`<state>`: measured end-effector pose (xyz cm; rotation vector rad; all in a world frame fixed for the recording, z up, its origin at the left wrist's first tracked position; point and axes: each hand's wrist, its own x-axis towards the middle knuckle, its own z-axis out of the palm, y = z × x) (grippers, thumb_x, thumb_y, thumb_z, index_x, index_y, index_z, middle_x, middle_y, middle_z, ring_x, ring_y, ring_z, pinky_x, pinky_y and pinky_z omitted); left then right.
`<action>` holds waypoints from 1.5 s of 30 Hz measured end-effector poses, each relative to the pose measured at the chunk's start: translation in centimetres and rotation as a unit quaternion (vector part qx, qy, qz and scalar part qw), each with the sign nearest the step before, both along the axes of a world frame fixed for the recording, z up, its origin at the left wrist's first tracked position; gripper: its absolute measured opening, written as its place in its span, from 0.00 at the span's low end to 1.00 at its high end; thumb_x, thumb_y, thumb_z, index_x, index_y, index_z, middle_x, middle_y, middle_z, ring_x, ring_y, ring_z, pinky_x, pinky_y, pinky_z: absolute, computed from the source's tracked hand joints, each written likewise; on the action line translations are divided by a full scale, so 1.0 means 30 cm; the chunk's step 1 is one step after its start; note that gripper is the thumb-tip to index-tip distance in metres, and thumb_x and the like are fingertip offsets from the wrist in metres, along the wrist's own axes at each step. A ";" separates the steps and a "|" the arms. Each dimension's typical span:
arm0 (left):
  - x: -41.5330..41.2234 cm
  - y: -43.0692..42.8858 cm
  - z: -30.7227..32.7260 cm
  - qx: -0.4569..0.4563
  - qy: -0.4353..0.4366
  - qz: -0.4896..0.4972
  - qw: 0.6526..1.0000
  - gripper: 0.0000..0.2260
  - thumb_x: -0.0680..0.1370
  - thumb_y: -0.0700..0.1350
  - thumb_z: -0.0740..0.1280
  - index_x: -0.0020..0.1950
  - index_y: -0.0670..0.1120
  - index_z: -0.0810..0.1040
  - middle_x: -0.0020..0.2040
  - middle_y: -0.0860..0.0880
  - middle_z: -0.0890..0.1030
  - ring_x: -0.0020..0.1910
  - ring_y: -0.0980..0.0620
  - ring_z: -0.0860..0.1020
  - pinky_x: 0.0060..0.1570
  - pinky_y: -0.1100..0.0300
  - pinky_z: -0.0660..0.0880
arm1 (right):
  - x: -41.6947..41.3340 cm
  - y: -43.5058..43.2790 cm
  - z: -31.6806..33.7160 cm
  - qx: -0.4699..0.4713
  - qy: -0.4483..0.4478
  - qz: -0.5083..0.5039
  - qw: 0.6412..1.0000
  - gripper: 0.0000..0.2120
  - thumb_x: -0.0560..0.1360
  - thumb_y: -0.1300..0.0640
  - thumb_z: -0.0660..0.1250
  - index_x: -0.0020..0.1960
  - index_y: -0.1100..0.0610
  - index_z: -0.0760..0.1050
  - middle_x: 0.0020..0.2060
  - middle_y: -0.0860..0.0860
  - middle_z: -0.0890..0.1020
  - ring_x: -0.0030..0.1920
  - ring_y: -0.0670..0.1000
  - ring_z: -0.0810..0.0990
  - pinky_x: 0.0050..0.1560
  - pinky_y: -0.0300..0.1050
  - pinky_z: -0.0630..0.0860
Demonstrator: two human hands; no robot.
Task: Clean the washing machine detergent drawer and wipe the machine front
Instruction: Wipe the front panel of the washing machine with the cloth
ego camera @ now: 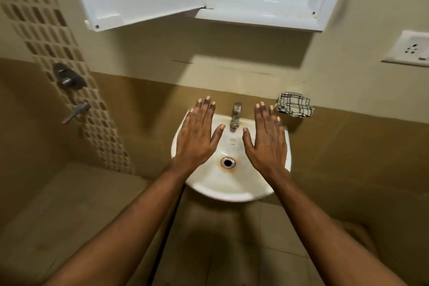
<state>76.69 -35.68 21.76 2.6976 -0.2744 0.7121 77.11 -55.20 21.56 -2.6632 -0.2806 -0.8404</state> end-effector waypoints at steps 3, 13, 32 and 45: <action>0.129 -0.095 -0.002 -0.005 -0.001 -0.028 1.000 0.28 0.84 0.57 0.53 0.81 0.45 0.55 0.82 0.47 0.52 0.81 0.51 0.47 0.75 0.62 0.35 | 0.096 -0.098 -0.020 -0.005 0.012 -0.035 0.999 0.31 0.80 0.49 0.59 0.79 0.55 0.55 0.79 0.51 0.58 0.79 0.51 0.52 0.76 0.46 0.45; 0.504 -0.362 -0.072 -0.012 0.013 -0.074 0.997 0.27 0.83 0.56 0.55 0.78 0.43 0.63 0.81 0.44 0.59 0.80 0.47 0.54 0.76 0.51 0.54 | 0.512 -0.390 -0.085 -0.014 0.073 -0.068 0.995 0.25 0.77 0.45 0.61 0.71 0.53 0.71 0.73 0.52 0.71 0.76 0.58 0.62 0.73 0.58 0.56; 0.709 -0.457 -0.165 -0.038 0.065 -0.080 0.994 0.28 0.83 0.57 0.54 0.77 0.42 0.63 0.80 0.43 0.60 0.80 0.45 0.57 0.75 0.50 0.56 | 0.736 -0.482 -0.121 0.220 0.148 -0.081 0.961 0.34 0.77 0.29 0.52 0.51 0.58 0.80 0.47 0.60 0.84 0.51 0.61 0.82 0.53 0.55 0.77; 0.526 -0.303 -0.079 -0.140 0.054 -0.045 0.988 0.22 0.85 0.53 0.55 0.76 0.45 0.66 0.80 0.47 0.60 0.80 0.50 0.55 0.76 0.50 0.57 | 0.588 -0.321 -0.035 0.892 0.259 0.112 0.353 0.30 0.81 0.37 0.50 0.71 0.56 0.72 0.61 0.60 0.81 0.62 0.62 0.78 0.58 0.61 0.78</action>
